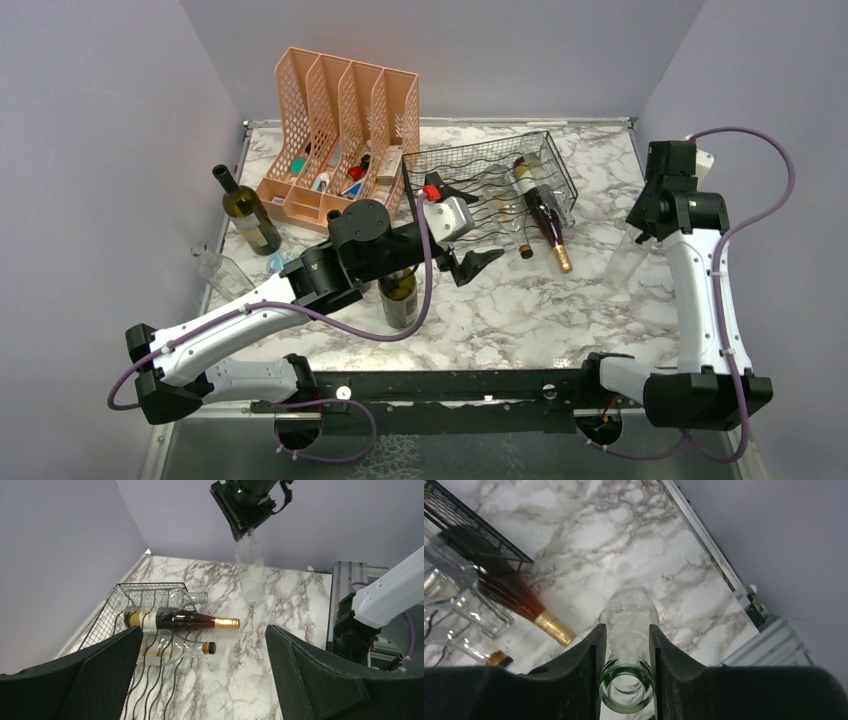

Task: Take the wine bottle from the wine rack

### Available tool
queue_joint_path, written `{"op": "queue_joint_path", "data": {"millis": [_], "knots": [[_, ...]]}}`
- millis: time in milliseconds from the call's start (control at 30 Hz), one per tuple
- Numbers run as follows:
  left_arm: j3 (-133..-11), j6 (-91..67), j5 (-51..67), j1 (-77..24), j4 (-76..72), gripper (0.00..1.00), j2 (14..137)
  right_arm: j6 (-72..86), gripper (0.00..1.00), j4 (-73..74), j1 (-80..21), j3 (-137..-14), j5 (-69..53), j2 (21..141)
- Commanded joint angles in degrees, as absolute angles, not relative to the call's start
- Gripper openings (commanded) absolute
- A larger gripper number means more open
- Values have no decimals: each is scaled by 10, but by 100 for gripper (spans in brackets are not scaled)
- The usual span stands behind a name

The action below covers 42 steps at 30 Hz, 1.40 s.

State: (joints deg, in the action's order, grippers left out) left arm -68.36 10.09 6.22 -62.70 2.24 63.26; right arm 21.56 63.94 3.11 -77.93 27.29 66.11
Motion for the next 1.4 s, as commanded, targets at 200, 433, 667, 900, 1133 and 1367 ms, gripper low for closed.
{"op": "queue_joint_path", "data": {"millis": [200, 433, 667, 900, 1133, 1367], "knots": [[-722, 97, 69, -619, 43, 99, 620, 179, 1, 384, 83, -807, 173, 776], [-716, 102, 75, -617, 38, 99, 609, 159, 6, 371, 83, -809, 155, 794], [-722, 102, 77, -616, 42, 99, 613, 133, 66, 385, 83, -806, 148, 768], [-726, 99, 72, -615, 41, 99, 615, 94, 85, 470, 72, -931, 118, 758], [-734, 95, 69, -614, 38, 99, 619, 73, 85, 456, -21, -863, -60, 722], [-739, 85, 72, -614, 44, 99, 621, 106, 84, 298, -25, -667, -116, 676]]}}
